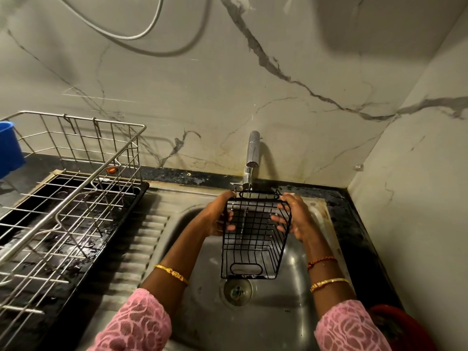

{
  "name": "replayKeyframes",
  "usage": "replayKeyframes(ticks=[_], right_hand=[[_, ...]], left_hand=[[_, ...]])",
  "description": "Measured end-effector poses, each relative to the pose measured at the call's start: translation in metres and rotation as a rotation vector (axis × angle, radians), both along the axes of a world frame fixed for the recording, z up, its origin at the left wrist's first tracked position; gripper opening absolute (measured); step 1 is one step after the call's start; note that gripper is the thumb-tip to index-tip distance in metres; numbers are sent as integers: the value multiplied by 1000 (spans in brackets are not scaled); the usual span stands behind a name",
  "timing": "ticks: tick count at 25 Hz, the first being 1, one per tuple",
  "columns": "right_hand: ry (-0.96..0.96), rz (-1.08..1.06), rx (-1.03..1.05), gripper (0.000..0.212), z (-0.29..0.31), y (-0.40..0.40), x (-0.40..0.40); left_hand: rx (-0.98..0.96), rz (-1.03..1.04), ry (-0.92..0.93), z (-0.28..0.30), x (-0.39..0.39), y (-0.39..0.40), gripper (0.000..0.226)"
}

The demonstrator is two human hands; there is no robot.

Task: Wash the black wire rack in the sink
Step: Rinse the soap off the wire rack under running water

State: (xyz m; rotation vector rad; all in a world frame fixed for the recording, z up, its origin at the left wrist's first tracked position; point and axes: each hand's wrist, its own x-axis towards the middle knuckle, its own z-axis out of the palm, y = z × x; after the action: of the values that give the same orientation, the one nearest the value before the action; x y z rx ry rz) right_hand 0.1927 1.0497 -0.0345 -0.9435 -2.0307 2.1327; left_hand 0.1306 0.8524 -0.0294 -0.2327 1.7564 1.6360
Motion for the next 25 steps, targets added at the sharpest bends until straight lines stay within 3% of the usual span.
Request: replayKeyframes(ticks=[4, 9, 17, 22, 25], right_hand=[[3, 20, 4, 15, 4, -2, 1], [82, 15, 13, 30, 1, -3, 1], [126, 64, 1, 31, 4, -14, -1], [140, 10, 25, 17, 3, -19, 5], [130, -59, 60, 26, -6, -16, 10]], left_hand=[[12, -17, -24, 0, -2, -5, 40], [100, -45, -44, -5, 2, -13, 38], [183, 3, -12, -10, 17, -27, 34], [192, -30, -29, -14, 22, -31, 34], [181, -92, -25, -13, 26, -26, 37]])
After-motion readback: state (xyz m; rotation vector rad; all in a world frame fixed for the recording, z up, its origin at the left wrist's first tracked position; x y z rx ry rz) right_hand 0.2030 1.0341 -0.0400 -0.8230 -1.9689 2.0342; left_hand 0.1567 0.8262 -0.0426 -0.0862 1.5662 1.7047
